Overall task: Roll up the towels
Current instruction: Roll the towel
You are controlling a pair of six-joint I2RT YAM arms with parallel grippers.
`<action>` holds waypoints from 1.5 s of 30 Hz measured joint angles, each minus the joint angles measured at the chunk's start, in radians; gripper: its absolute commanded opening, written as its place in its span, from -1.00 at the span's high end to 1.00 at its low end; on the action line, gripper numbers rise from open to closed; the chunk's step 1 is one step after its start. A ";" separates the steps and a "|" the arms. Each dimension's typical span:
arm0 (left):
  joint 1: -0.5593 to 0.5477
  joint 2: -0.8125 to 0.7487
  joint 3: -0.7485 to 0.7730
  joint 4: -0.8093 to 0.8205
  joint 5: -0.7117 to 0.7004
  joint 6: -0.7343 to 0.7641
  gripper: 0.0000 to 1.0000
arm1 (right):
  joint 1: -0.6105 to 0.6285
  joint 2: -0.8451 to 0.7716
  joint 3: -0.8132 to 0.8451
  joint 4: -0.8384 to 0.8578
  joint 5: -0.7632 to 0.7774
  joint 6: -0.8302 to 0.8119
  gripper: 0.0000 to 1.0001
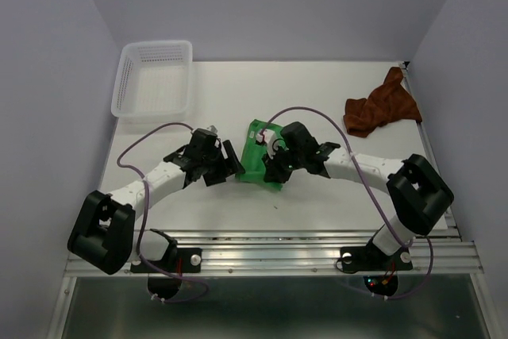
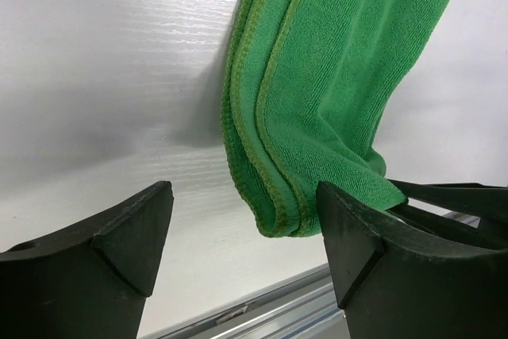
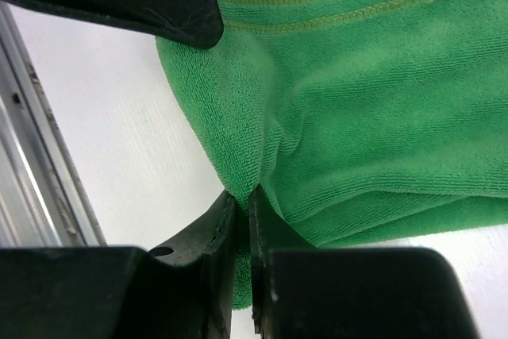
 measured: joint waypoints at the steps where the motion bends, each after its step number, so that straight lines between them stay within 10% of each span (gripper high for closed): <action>1: 0.002 -0.005 -0.003 -0.002 -0.004 0.000 -0.68 | -0.008 0.006 0.010 -0.005 -0.019 0.010 0.80; 33: 0.013 -0.085 -0.151 0.201 0.027 0.045 -0.82 | -0.107 0.285 0.211 -0.086 -0.131 0.163 0.78; 45: 0.013 0.129 -0.086 0.307 0.016 0.061 -0.51 | -0.112 0.302 0.211 -0.086 -0.155 0.109 0.67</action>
